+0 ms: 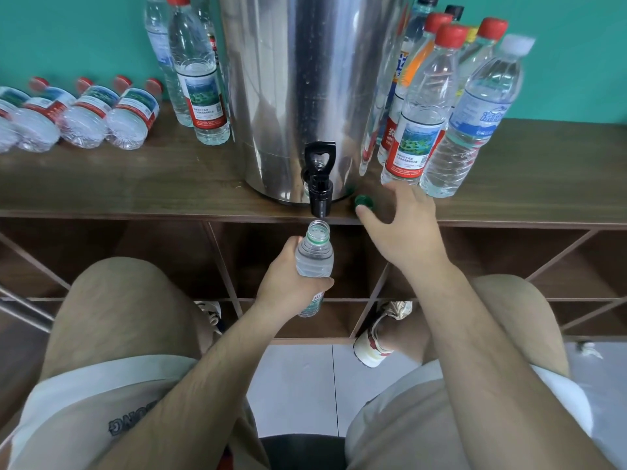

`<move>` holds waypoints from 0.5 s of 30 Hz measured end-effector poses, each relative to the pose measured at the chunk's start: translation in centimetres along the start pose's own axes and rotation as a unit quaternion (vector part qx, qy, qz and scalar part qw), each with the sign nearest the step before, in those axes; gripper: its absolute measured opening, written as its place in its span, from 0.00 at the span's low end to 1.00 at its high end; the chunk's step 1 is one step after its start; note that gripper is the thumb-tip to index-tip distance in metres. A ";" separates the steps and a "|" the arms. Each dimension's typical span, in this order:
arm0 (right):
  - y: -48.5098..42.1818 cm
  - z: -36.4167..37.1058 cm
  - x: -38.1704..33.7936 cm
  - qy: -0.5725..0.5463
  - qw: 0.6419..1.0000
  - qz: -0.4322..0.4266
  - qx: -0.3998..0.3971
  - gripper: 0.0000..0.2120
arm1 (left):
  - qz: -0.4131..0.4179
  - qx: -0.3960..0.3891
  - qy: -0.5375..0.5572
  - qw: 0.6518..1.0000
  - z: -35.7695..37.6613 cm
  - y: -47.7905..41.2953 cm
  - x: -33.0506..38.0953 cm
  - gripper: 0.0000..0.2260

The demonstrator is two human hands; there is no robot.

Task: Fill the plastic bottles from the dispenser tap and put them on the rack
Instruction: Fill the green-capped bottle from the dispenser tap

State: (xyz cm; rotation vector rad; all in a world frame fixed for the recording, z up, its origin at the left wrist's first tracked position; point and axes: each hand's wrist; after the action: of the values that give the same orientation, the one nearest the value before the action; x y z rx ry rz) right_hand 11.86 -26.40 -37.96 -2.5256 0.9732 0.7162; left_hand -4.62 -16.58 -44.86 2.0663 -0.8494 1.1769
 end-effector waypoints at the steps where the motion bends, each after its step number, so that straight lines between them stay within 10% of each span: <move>1: -0.1 0.2 -0.1 0.016 1.000 -0.003 -0.006 0.29 | -0.001 0.001 -0.006 1.000 0.0 0.1 0.1 0.30; 8: -0.5 0.6 -0.8 -0.005 0.998 -0.063 -0.013 0.17 | -0.006 0.003 -0.011 1.000 -0.3 0.4 0.4 0.30; 15: 2.0 -0.2 -1.7 -0.105 0.958 -0.186 -0.190 0.20 | -0.013 -0.005 -0.026 1.000 -0.7 1.3 0.2 0.30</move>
State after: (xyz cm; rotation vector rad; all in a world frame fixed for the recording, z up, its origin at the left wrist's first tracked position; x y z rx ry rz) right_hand 9.49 -27.04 -37.14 -2.7609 0.2891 1.1049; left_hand -5.91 -16.89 -44.08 2.1019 -0.8482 1.1069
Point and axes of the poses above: each hand's wrist, its own y-axis away from the middle knuckle, its own z-axis out of the palm, x = y × z, and after that the axes turned 10 degrees about -x, right-handed
